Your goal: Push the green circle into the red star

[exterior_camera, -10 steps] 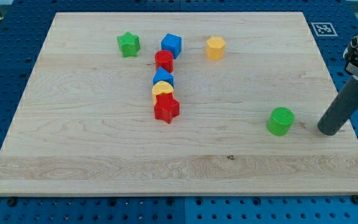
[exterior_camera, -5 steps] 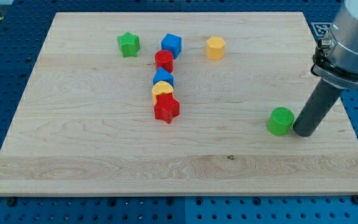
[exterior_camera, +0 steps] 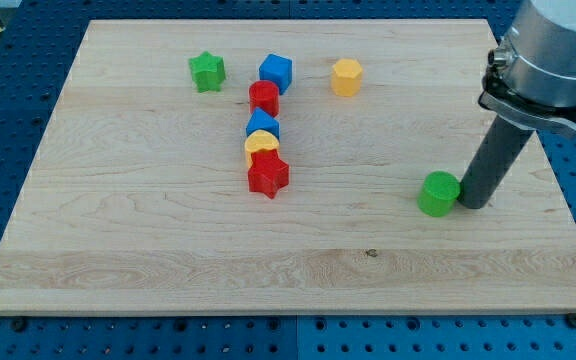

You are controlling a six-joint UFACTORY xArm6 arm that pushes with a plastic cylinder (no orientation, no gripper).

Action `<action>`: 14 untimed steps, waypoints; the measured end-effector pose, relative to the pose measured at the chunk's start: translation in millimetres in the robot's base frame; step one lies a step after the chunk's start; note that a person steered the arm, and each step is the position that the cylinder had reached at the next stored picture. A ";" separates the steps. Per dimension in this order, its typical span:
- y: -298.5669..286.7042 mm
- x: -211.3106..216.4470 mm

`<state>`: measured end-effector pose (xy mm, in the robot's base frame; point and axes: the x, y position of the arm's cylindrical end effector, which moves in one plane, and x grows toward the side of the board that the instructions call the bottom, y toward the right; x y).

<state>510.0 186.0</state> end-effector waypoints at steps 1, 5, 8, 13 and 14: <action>-14.7 1.3; -59.4 1.6; -83.7 1.6; -136.6 1.6; -147.3 1.6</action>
<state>511.6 38.7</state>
